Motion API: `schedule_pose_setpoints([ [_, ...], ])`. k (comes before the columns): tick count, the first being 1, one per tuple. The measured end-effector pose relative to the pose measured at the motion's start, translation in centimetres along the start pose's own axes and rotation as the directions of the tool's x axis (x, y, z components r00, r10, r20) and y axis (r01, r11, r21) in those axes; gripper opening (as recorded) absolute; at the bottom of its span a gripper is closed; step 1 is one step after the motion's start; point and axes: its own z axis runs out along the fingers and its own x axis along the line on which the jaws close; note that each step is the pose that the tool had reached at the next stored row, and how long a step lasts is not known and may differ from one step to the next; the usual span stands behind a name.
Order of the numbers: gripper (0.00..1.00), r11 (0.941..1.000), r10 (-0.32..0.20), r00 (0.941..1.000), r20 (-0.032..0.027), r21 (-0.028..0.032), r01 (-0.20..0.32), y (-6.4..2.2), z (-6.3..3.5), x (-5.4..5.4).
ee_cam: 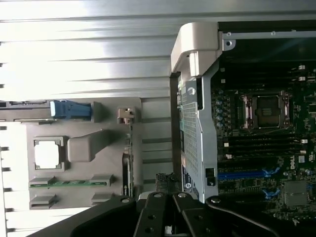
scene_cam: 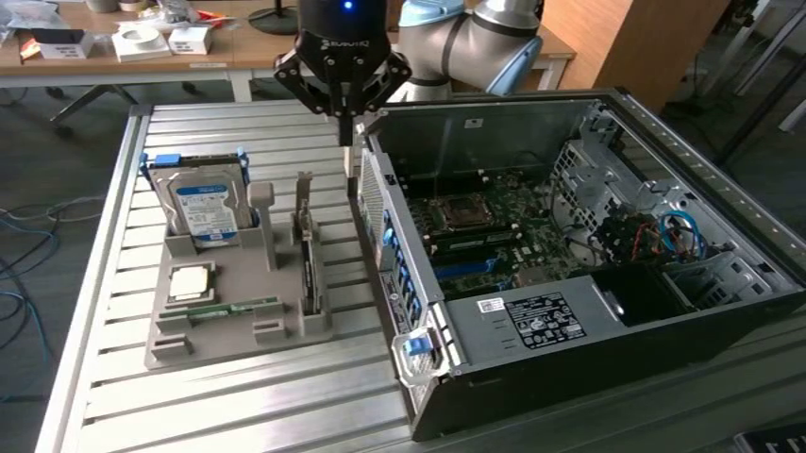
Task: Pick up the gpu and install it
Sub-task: 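Reach for the gpu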
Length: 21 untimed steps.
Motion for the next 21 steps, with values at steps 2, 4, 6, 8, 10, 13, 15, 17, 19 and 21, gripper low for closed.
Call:
schedule_pose_setpoints([
  [2, 0.11, 1.0000, 0.000, 1.0000, 0.0000, -0.0001, 0.000, -0.02, 0.01, 0.4],
  [4, 0.11, 1.0000, 0.000, 1.0000, 0.0000, -0.0001, 0.000, -0.04, 0.02, 0.7],
  [6, 0.11, 1.0000, 0.000, 1.0000, 0.0000, 0.0000, 0.000, -0.05, 0.03, 1.0],
  [8, 0.11, 1.0000, 0.000, 1.0000, 0.0000, 0.0000, 0.000, -0.07, 0.04, 1.4],
  [10, 0.11, 1.0000, 0.000, 1.0000, 0.0000, -0.0001, 0.000, -0.09, 0.05, 1.7],
  [13, 0.11, 1.0000, 0.000, 1.0000, 0.0000, -0.0001, 0.000, -0.11, 0.06, 2.1],
  [15, 0.11, 1.0000, 0.000, 1.0000, 0.0000, 0.0000, 0.000, -0.13, 0.07, 2.4],
  [17, 0.11, 1.0000, 0.000, 1.0000, 0.0000, 0.0000, 0.000, -0.15, 0.08, 2.8],
  [19, 0.11, 1.0000, 0.000, 1.0000, 0.0000, 0.0000, 0.000, -0.16, 0.09, 3.1],
  [21, 0.11, 1.0000, 0.000, 1.0000, 0.0000, 0.0000, 0.000, -0.18, 0.10, 3.3],
])
